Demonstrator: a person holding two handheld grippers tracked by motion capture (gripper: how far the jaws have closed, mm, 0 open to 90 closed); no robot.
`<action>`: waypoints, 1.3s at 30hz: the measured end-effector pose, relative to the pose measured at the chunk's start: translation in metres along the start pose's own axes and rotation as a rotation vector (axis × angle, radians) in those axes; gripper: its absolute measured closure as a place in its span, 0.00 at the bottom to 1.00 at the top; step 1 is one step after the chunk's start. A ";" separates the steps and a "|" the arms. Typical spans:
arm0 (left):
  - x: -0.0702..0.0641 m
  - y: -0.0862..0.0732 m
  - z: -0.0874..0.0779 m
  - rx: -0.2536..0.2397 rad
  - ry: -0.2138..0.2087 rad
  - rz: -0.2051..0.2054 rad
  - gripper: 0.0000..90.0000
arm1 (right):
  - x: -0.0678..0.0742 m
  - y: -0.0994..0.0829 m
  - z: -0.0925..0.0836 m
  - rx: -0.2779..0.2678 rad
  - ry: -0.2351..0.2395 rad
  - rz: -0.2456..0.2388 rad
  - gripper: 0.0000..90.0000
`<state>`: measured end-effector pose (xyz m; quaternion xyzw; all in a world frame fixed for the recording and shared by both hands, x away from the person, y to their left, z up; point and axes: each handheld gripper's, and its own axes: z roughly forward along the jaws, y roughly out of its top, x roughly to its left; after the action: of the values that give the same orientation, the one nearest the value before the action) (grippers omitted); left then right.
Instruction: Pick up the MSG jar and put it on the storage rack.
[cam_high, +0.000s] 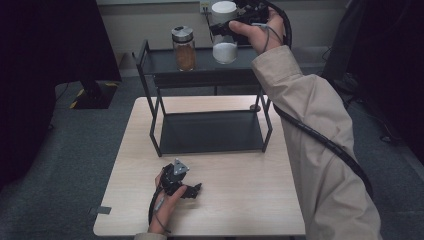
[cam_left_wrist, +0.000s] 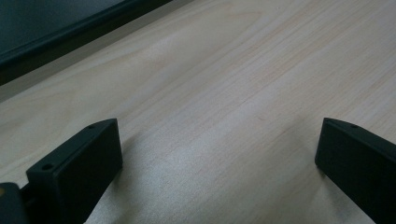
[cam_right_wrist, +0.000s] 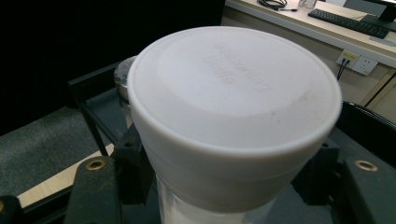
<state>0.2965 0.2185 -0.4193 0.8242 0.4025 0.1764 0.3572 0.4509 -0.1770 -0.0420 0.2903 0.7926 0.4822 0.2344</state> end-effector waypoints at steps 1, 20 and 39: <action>0.000 0.000 0.000 0.000 0.000 0.000 0.00 | -0.001 0.000 0.002 0.000 -0.002 0.002 0.39; 0.000 0.000 0.000 0.000 0.000 0.000 0.00 | -0.002 0.000 0.039 0.038 -0.044 0.027 0.38; 0.000 0.000 0.000 0.000 0.000 0.000 0.00 | -0.011 -0.013 0.047 0.033 -0.051 0.066 0.38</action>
<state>0.2965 0.2184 -0.4193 0.8241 0.4027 0.1765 0.3572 0.4862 -0.1599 -0.0727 0.3322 0.7844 0.4689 0.2335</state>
